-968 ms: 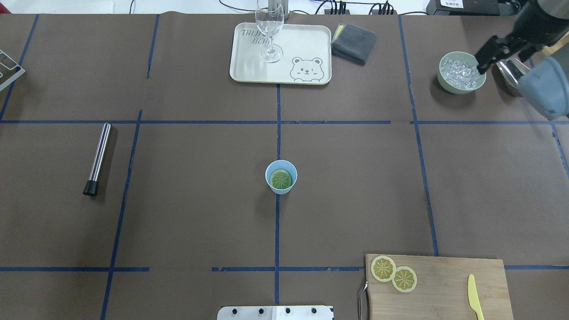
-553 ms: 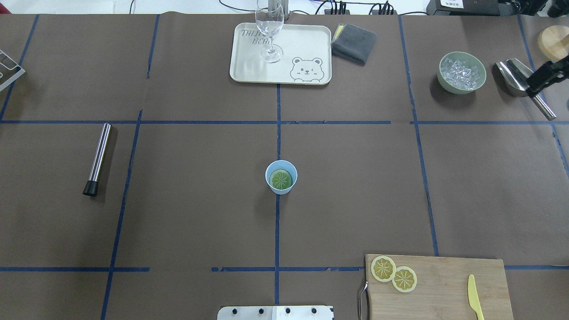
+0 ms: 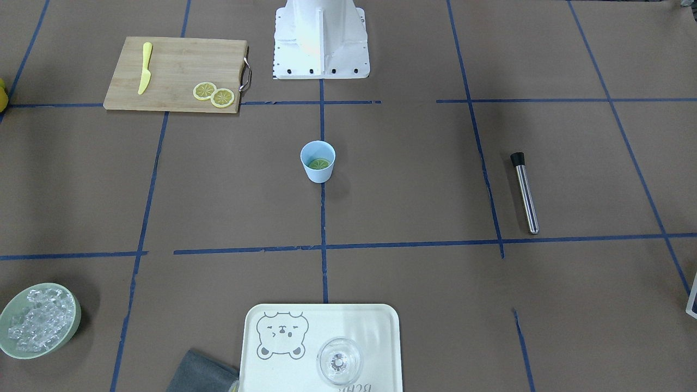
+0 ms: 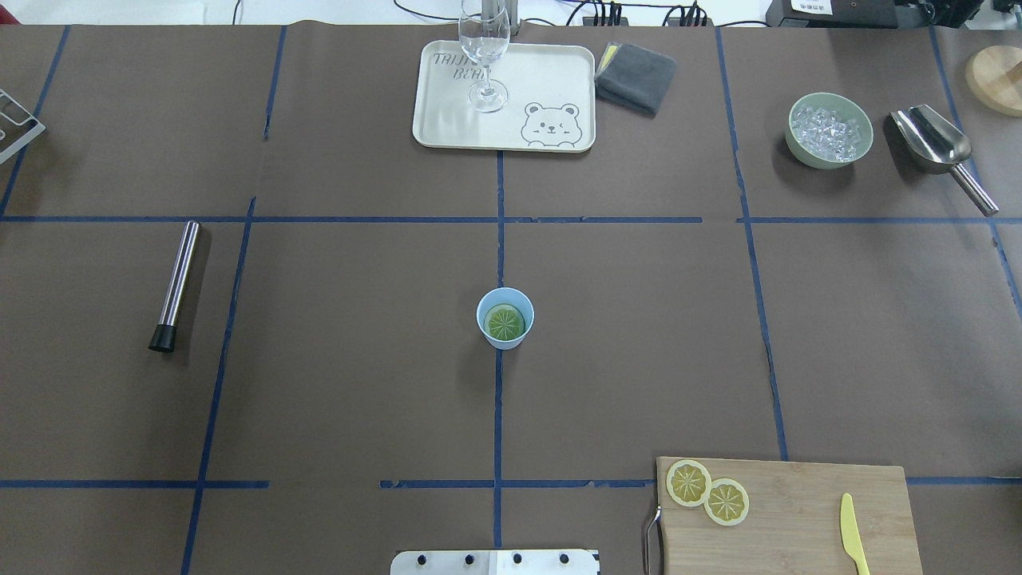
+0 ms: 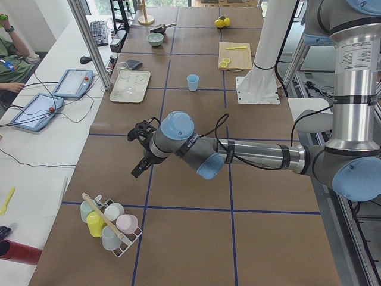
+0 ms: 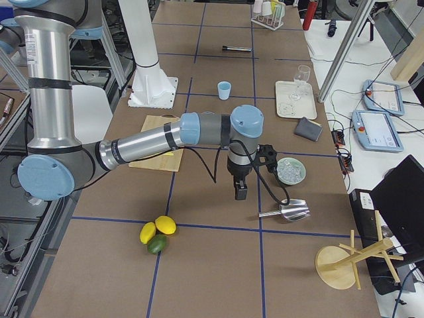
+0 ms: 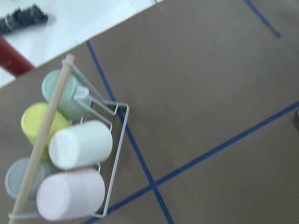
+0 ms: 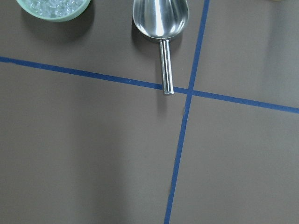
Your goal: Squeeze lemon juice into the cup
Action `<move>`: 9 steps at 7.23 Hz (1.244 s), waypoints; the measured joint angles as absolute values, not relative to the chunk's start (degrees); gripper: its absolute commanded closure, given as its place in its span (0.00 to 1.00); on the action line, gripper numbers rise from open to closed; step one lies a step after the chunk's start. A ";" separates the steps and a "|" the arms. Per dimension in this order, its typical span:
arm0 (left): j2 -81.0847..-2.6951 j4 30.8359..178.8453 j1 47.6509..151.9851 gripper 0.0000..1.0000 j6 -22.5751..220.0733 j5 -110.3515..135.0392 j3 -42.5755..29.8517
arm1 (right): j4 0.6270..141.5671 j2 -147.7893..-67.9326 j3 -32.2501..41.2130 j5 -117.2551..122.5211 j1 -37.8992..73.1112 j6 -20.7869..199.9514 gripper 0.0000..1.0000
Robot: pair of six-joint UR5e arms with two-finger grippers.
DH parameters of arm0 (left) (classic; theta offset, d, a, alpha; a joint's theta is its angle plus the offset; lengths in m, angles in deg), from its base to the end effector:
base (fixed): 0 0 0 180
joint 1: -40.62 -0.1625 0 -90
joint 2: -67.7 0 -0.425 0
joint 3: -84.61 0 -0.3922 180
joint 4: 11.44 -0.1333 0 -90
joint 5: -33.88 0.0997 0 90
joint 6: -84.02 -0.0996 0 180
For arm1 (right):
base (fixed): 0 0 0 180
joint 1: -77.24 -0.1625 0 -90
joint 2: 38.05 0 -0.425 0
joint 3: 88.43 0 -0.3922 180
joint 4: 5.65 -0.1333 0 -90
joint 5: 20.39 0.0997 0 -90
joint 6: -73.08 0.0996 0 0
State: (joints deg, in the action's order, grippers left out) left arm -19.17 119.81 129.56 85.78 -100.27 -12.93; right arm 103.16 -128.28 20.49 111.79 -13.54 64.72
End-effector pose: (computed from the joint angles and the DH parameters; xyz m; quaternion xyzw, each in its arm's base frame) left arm -0.0549 -0.4897 0.5354 0.3509 0.3551 0.1406 0.8550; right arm 0.0728 -0.4684 0.5358 0.0277 -0.3588 -0.0613 0.9310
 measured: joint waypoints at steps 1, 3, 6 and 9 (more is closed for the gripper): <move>-20.03 123.51 126.11 0.00 91.44 -100.33 -12.49 | 102.96 -128.62 20.26 111.91 -14.02 64.74 0.00; -21.22 126.02 117.91 0.00 96.98 -100.22 -12.38 | 102.75 -128.96 19.91 111.90 -14.22 64.66 0.00; -21.27 124.34 107.48 0.00 107.89 -96.06 -12.51 | 102.70 -129.61 19.69 111.71 -14.25 64.48 0.00; -24.21 115.56 100.01 0.26 121.03 -87.80 -12.70 | 102.56 -131.82 19.81 111.78 -14.26 63.94 0.00</move>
State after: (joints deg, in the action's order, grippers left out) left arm -24.21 115.56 100.01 121.03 -87.80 -12.70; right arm 102.56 -131.82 19.81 111.78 -14.26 63.94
